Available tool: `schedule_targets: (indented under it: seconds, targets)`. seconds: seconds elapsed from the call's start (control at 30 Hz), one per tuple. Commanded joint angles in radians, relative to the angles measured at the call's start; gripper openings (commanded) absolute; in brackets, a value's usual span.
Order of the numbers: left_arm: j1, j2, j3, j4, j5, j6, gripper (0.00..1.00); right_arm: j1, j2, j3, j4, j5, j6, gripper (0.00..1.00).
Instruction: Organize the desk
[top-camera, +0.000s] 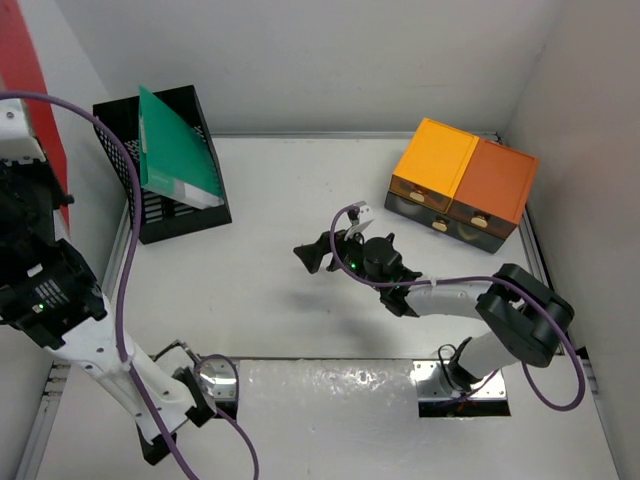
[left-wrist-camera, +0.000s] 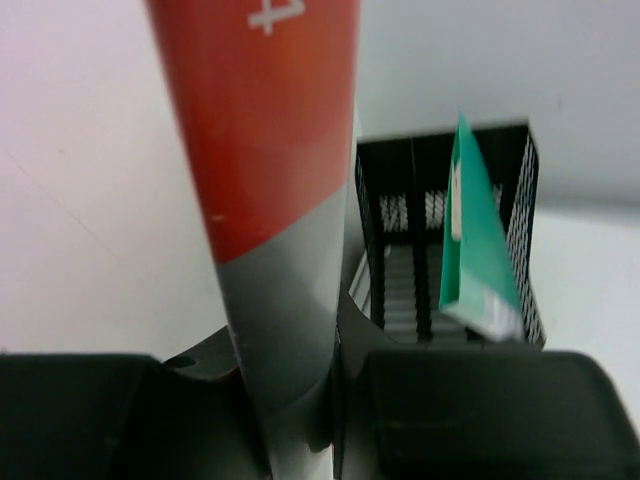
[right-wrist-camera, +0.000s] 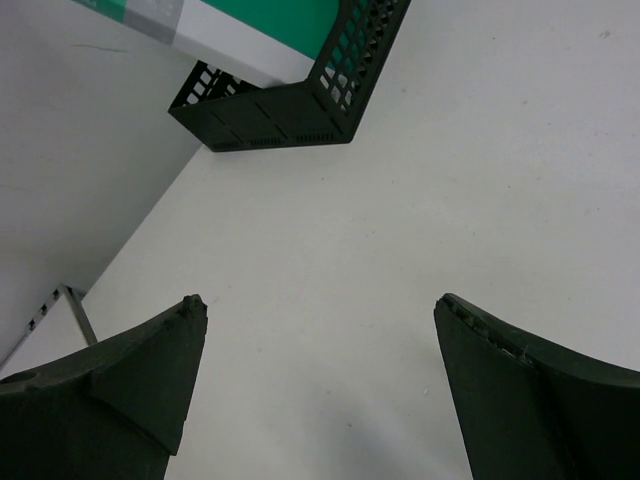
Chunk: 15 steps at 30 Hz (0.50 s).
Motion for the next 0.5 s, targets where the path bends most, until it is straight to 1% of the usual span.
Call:
schedule_targets:
  seconds: [0.0,0.03,0.07,0.13,0.17,0.2,0.33,0.37,0.43,0.47]
  targets:
    - [0.006,-0.022,-0.124,0.413,-0.08,-0.257,0.0,0.0,-0.049,0.009,0.062,-0.03,0.018,0.93]
    - [0.006,-0.016,-0.141,0.45,-0.071,-0.282,0.0,0.0,-0.05,0.009,0.053,-0.03,0.016,0.93]
    - [0.006,0.0,-0.158,0.528,-0.06,-0.302,0.0,-0.001,-0.053,0.009,0.047,-0.025,0.016,0.92]
    - [0.004,0.001,-0.244,0.625,-0.057,-0.377,0.0,0.0,-0.061,0.01,0.027,-0.007,0.015,0.92]
    - [0.004,-0.001,-0.276,0.73,-0.054,-0.389,0.0,0.0,-0.062,0.012,0.018,0.001,0.011,0.92]
    - [0.006,-0.004,-0.342,0.783,-0.037,-0.412,0.0,0.0,-0.066,0.021,0.004,0.006,0.007,0.92]
    - [0.004,-0.019,-0.492,1.007,-0.006,-0.449,0.0,0.0,-0.076,0.07,-0.136,0.07,-0.053,0.92]
    - [0.004,-0.024,-0.558,1.031,-0.006,-0.46,0.0,0.0,-0.082,0.09,-0.159,0.104,-0.065,0.92]
    - [0.004,-0.039,-0.63,1.093,0.005,-0.463,0.0,0.0,-0.101,0.104,-0.209,0.133,-0.096,0.93]
    - [0.006,-0.045,-0.669,1.158,0.026,-0.463,0.0,0.0,-0.107,0.108,-0.223,0.15,-0.102,0.93]
